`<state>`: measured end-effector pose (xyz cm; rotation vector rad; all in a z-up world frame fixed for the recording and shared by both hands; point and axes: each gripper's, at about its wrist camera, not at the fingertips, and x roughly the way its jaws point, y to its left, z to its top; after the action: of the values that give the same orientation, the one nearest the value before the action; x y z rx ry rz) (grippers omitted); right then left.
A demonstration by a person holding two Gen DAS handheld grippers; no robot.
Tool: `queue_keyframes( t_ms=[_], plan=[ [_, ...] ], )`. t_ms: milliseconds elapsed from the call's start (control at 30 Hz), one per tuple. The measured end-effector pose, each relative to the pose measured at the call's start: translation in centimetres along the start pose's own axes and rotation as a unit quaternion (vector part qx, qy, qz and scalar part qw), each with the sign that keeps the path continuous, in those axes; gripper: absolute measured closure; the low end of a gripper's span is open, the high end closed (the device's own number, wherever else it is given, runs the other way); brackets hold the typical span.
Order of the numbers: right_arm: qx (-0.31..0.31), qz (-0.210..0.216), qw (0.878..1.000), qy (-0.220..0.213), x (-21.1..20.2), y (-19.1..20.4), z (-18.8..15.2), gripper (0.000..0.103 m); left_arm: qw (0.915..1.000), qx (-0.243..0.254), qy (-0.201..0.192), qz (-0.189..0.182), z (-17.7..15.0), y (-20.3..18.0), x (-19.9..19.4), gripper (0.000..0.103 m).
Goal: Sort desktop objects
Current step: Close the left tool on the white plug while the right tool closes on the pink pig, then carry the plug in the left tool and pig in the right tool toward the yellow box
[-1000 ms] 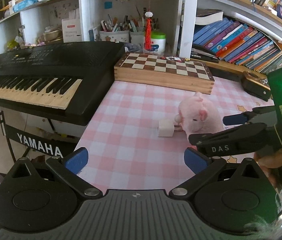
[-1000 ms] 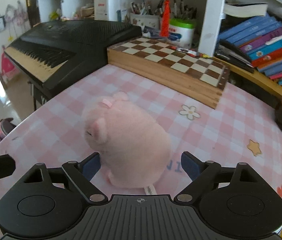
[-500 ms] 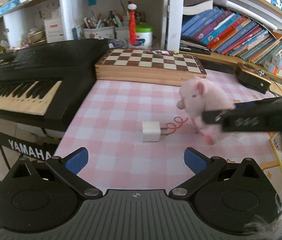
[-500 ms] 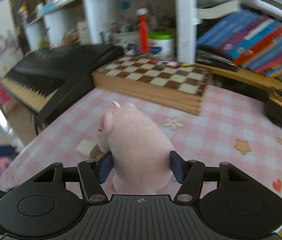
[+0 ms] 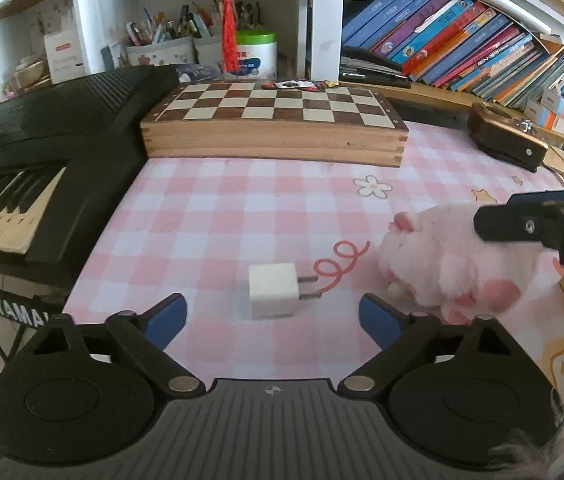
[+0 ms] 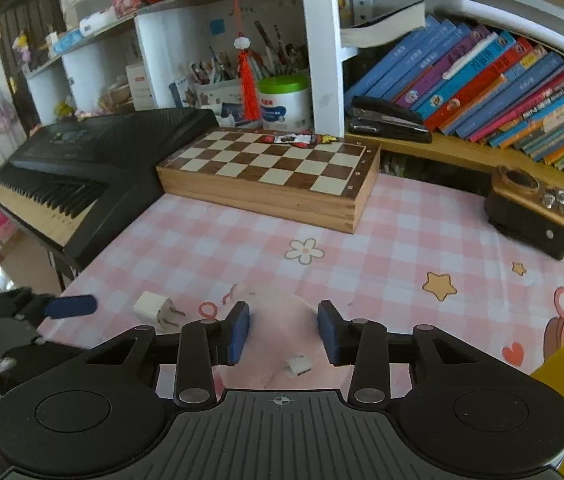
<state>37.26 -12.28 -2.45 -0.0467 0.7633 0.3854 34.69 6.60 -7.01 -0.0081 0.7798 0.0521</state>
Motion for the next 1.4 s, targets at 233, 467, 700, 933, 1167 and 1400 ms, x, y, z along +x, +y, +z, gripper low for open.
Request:
queue_keyframes(
  t_ms=[233, 467, 700, 933, 1167, 1400],
  plan=[
    [-0.026, 0.007, 1.0, 0.011, -0.3, 0.5, -0.1, 0.035, 0.9999, 0.003, 0.012, -0.005, 0.5, -0.2, 2.1, 0.05],
    [-0.076, -0.034, 0.995, 0.058, 2.7, 0.5, -0.2, 0.025, 0.9999, -0.001, 0.009, -0.01, 0.3, 0.1, 2.6, 0.062],
    [-0.083, -0.022, 0.991, 0.1, 5.4, 0.0, -0.7, 0.021, 0.9989, -0.036, -0.005, -0.029, 0.5, 1.2, 0.3, 0.062],
    [-0.07, -0.018, 0.993, 0.093, 4.6, 0.2, -0.9, 0.04, 0.9963, -0.07, -0.025, -0.043, 0.0, 2.7, -3.3, 0.062],
    [-0.038, -0.01, 0.998, 0.053, 1.5, 1.2, -0.7, 0.041, 0.9952, -0.078, -0.038, -0.045, -1.0, 3.5, -5.9, 0.062],
    [-0.019, 0.0, 1.0, 0.018, -3.0, 3.1, -1.4, 0.04, 0.993, -0.077, -0.057, -0.068, -2.0, 4.1, -9.7, 0.062]
  ],
)
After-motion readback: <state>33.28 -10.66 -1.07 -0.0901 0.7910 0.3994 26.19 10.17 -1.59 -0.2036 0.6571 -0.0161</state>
